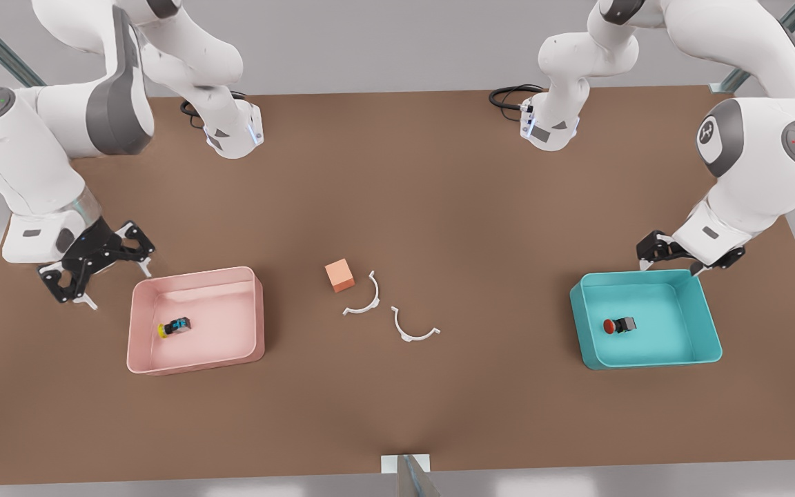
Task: Place the red button in the blue storage box with the left arm, and place the yellow button in the pink storage box with the right arm
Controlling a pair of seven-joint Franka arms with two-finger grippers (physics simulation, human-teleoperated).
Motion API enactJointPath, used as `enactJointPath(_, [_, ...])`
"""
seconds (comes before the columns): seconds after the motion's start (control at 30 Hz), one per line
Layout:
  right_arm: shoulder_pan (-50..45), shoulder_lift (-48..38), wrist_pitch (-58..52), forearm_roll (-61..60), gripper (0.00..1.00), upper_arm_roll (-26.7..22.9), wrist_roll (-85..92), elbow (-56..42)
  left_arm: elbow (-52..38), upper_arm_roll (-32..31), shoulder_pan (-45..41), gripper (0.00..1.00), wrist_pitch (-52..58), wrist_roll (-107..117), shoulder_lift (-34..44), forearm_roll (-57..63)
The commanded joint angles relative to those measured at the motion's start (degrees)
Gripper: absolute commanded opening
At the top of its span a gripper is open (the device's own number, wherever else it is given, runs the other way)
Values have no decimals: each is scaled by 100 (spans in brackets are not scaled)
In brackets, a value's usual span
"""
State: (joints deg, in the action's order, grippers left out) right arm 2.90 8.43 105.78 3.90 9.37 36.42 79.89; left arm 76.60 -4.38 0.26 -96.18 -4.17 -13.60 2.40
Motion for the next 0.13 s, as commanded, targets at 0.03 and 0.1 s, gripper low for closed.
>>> enactJointPath(0.03, [61, 212, -1877, 76, 100, 30, -3949, -167, -5, -1, -35, 100, 29, 988, 7, 6])
enactJointPath(0.1, [61, 563, -2097, 59, 100, 30, -4011, -641, -5, -1, -44, 100, 47, 1015, 7, 6])
